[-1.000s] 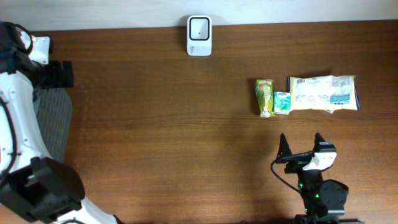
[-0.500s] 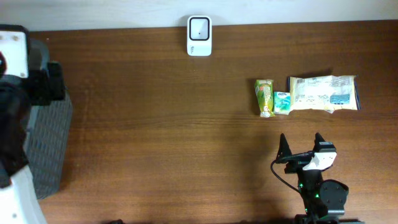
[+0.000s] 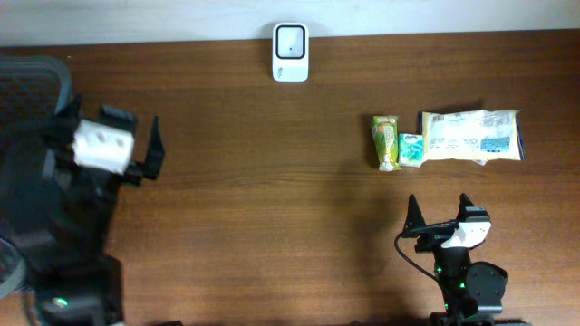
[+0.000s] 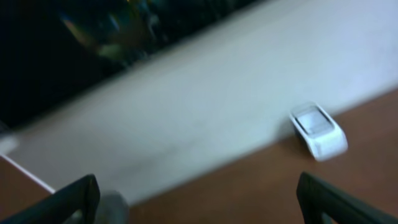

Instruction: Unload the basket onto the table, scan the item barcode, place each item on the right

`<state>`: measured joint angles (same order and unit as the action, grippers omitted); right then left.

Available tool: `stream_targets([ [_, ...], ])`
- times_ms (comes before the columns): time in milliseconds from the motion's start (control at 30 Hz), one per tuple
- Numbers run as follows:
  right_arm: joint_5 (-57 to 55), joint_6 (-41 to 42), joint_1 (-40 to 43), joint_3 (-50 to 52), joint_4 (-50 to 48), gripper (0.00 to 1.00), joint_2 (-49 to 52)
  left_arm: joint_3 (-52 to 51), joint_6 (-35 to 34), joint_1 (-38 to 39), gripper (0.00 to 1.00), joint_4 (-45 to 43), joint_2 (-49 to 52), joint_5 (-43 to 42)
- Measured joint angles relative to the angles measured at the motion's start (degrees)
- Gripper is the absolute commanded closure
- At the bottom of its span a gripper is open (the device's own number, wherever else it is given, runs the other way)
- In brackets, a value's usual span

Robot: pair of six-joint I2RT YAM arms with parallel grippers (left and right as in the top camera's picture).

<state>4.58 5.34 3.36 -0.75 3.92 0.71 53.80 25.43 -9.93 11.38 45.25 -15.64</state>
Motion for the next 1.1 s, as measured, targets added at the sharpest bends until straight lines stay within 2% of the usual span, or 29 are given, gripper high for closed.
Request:
stream_targets([
  [100, -0.02, 0.00, 0.00, 0.02, 0.07, 0.01, -0.09, -19.23, 0.42, 0.07, 0.01, -10.29, -11.06, -1.22],
  [167, -0.02, -0.02, 0.00, 0.02, 0.11, 0.01, -0.11, -27.39, 0.50, 0.42, 0.01, -15.58, -15.89, -1.51],
  [200, -0.02, 0.00, 0.00, 0.02, 0.09, 0.01, -0.09, -33.46, 0.55, 0.81, 0.01, -17.29, -19.89, -1.51],
  [367, 0.00, 0.02, 0.00, 0.02, 0.07, 0.01, -0.13, -49.64, 0.55, 1.36, 0.01, -21.68, -33.48, -0.02],
  [467, -0.04, -0.02, 0.00, 0.02, 0.09, 0.02, -0.13, -52.30, 0.55, 1.36, 0.01, -19.17, -37.62, 0.42],
  [600, -0.02, 0.00, 0.00, 0.02, 0.09, 0.01, -0.13, -53.09, 0.52, 1.36, 0.01, -8.46, -42.18, 1.22],
  [1100, -0.02, -0.02, 0.00, 0.02, 0.11, 0.01, -0.13, -53.16, 0.26, 2.75, 0.01, -8.33, -44.41, 1.31],
])
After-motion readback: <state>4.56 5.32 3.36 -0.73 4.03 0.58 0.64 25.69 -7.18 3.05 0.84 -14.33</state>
